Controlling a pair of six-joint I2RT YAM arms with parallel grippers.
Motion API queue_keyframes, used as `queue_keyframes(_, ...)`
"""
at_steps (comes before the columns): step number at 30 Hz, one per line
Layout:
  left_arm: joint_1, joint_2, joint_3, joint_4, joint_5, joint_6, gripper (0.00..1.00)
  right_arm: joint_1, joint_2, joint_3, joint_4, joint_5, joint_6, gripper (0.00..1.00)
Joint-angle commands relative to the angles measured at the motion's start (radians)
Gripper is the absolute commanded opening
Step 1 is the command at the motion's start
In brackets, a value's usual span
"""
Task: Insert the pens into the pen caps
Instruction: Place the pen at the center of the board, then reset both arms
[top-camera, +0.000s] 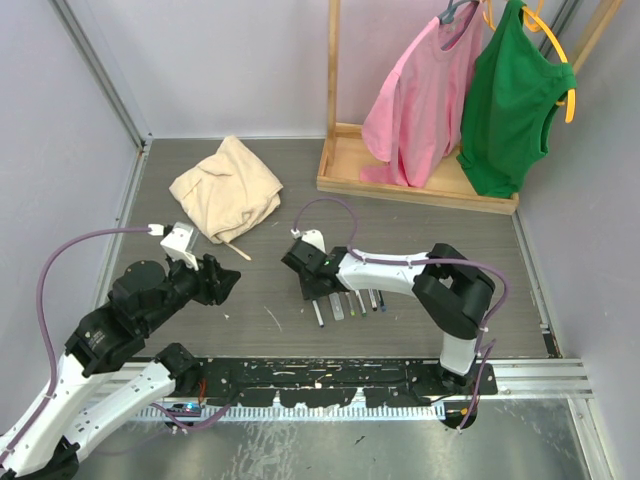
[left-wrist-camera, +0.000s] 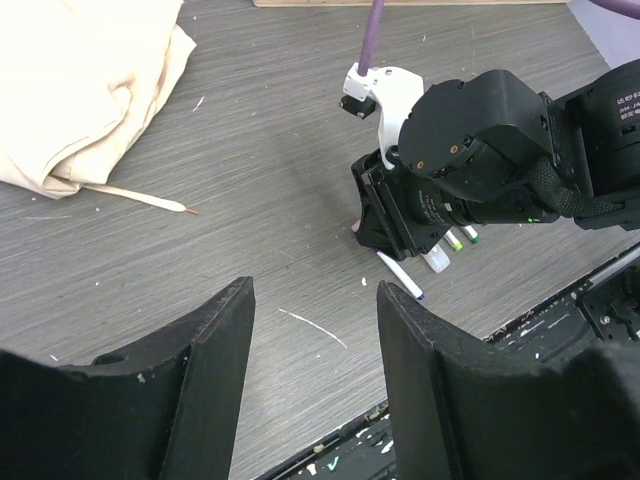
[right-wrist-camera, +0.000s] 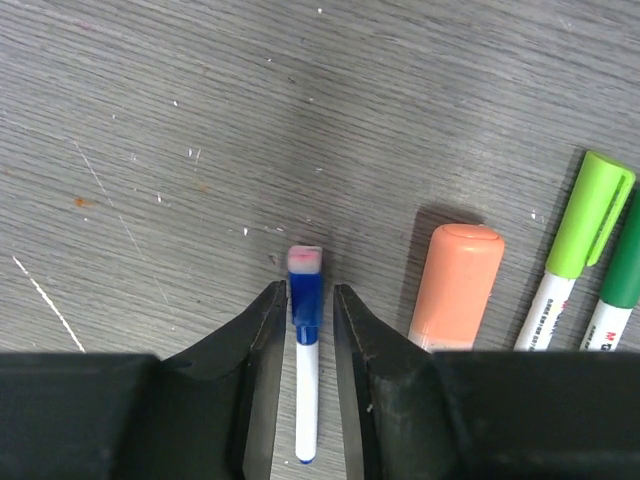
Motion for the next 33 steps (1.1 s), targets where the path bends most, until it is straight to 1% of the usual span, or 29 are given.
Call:
queue_keyframes(1, 0.005, 0.001, -0.003, 0.027, 0.003, -0.008, 0.53, 0.0, 0.01, 0.017, 0.021, 0.015, 0.019, 0.33)
queue_keyframes(6, 0.003, -0.009, -0.013, 0.029, 0.0, -0.015, 0.53, -0.002, -0.002, 0.019, 0.026, 0.015, 0.016, 0.38)
queue_keyframes(10, 0.005, -0.01, -0.019, 0.027, -0.006, -0.017, 0.54, -0.001, -0.065, 0.024, 0.058, -0.004, -0.021, 0.42)
queue_keyframes(12, 0.004, -0.007, -0.023, 0.031, -0.007, -0.017, 0.54, -0.001, -0.112, 0.02, 0.088, -0.023, -0.063, 0.5)
queue_keyframes(17, 0.003, 0.003, -0.035, 0.054, -0.014, -0.017, 0.54, -0.004, -0.239, 0.02, 0.097, -0.016, -0.14, 0.62)
queue_keyframes(19, 0.005, 0.01, -0.042, 0.063, -0.02, -0.017, 0.54, -0.015, -0.3, 0.0, 0.112, -0.021, -0.165, 0.69)
queue_keyframes(20, 0.004, 0.014, -0.044, 0.068, -0.021, -0.018, 0.54, -0.026, -0.329, -0.013, 0.118, -0.031, -0.174, 0.75)
queue_keyframes(21, 0.004, 0.017, -0.047, 0.072, -0.02, -0.019, 0.54, -0.042, -0.364, -0.026, 0.121, -0.071, -0.179, 0.84)
queue_keyframes(22, 0.004, 0.024, -0.05, 0.078, -0.021, -0.021, 0.54, -0.063, -0.385, -0.038, 0.119, -0.112, -0.183, 0.97)
queue_keyframes(23, 0.004, 0.027, -0.051, 0.083, -0.019, -0.023, 0.55, -0.09, -0.407, -0.049, 0.111, -0.141, -0.184, 0.99)
queue_keyframes(28, 0.004, 0.046, -0.051, 0.09, -0.045, -0.031, 0.57, -0.242, -0.548, -0.153, 0.119, -0.247, -0.197, 0.99)
queue_keyframes(31, 0.004, 0.057, -0.047, 0.078, -0.084, -0.045, 0.62, -0.371, -0.654, -0.226, 0.142, -0.362, -0.205, 0.99)
queue_keyframes(33, 0.004, 0.061, -0.045, 0.071, -0.104, -0.056, 0.66, -0.438, -0.736, -0.281, 0.158, -0.392, -0.223, 0.99)
